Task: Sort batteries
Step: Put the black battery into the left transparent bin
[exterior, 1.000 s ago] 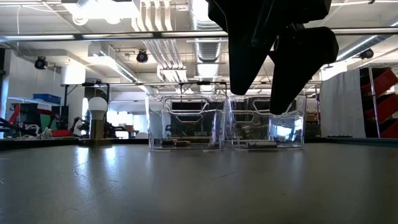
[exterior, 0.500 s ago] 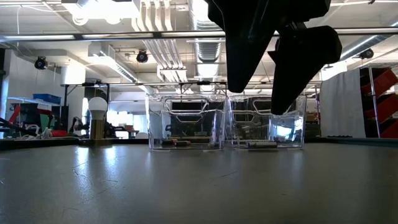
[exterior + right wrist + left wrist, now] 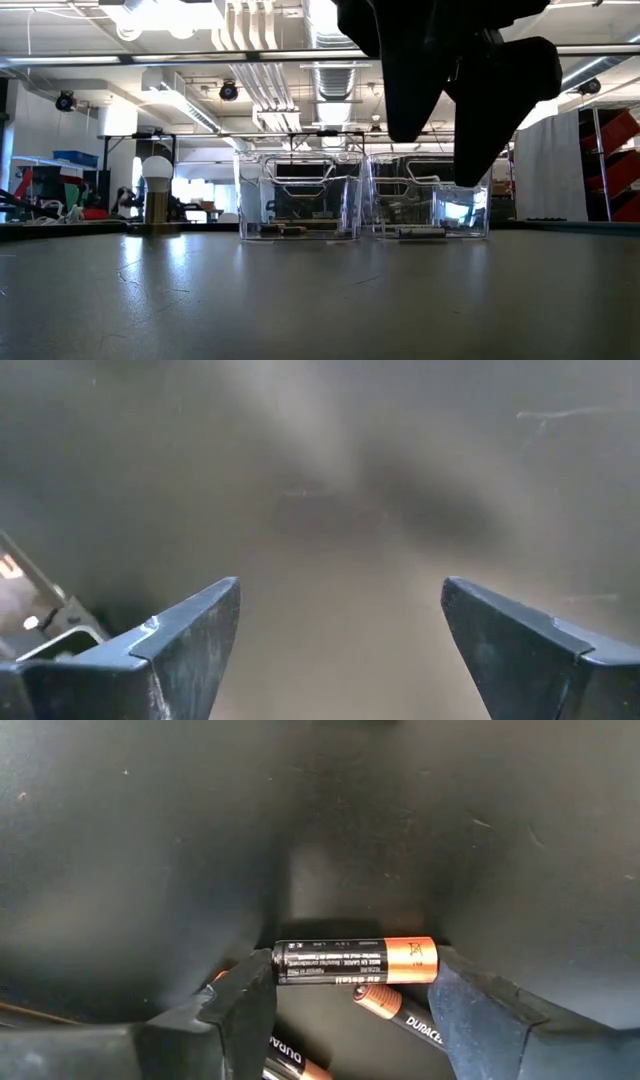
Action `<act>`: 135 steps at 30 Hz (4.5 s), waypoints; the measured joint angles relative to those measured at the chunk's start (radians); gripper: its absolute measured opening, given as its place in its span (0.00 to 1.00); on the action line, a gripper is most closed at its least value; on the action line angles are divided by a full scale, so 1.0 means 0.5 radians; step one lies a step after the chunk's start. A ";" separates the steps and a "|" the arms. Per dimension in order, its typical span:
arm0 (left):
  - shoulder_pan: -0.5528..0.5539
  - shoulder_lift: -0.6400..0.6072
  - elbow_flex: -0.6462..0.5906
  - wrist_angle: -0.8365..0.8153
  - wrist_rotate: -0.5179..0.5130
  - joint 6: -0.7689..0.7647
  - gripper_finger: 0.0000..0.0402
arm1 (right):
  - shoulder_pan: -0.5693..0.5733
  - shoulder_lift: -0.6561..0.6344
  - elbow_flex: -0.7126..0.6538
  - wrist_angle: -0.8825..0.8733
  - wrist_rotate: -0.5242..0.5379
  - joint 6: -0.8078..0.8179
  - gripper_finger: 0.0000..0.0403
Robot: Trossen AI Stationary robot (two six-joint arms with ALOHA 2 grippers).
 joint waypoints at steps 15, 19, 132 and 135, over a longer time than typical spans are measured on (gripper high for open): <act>0.042 -0.184 0.232 -0.437 -0.328 0.001 0.53 | -0.091 -0.393 0.320 -0.033 0.584 -0.346 0.84; 0.170 -0.358 0.342 -0.480 -0.638 0.153 0.53 | -0.092 -0.446 0.434 -0.038 0.703 -0.518 0.84; 1.214 0.504 1.258 -0.139 -0.615 3.097 0.63 | 0.562 -0.652 -0.016 -0.792 0.475 0.085 0.75; 1.325 0.504 1.235 -0.038 -0.582 3.253 0.61 | 0.644 -0.610 0.006 -0.783 0.476 0.306 0.73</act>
